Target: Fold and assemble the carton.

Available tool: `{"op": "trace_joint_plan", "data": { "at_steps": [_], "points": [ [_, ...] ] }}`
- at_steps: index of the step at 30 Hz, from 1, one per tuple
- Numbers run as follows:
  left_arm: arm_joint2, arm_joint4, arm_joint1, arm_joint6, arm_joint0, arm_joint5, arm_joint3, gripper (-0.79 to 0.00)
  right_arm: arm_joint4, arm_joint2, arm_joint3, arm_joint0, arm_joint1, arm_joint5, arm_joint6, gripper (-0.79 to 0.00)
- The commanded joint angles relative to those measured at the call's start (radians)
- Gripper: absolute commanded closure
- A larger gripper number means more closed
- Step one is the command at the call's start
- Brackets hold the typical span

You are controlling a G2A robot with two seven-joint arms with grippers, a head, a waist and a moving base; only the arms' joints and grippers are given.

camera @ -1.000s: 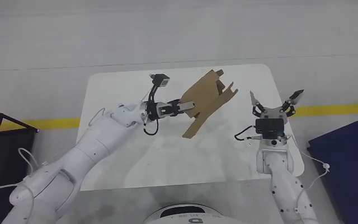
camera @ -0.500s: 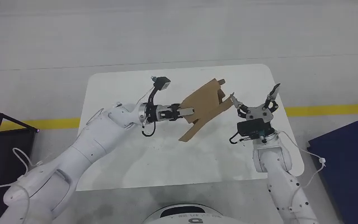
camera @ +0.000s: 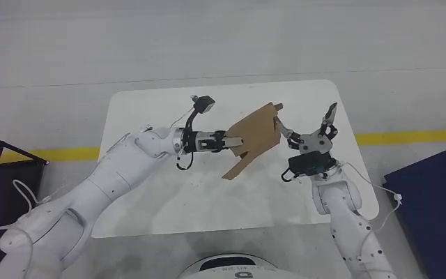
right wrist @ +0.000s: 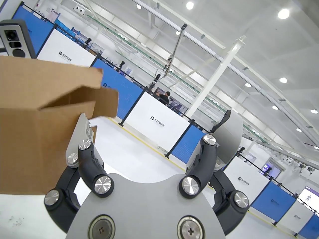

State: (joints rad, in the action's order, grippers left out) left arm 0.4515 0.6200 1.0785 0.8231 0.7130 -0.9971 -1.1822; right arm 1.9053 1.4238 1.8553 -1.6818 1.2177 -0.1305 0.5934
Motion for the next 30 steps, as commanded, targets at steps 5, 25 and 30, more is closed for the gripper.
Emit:
{"op": "trace_joint_plan", "data": {
  "at_steps": [5,25,30],
  "points": [
    [-0.027,-0.027,-0.003,-0.008,-0.017,-0.008,0.008,0.000,0.022,-0.028,0.016,0.009,-0.001,0.049,0.014,-0.785],
    [0.008,-0.106,-0.008,-0.015,-0.020,-0.015,0.063,0.000,0.132,0.086,0.029,-0.072,0.000,-0.168,-0.172,-0.785],
    [0.013,-0.133,-0.008,-0.027,-0.016,0.007,0.052,0.000,0.129,0.053,-0.071,-0.013,0.004,-0.103,-0.226,-0.785]
  ]
}}
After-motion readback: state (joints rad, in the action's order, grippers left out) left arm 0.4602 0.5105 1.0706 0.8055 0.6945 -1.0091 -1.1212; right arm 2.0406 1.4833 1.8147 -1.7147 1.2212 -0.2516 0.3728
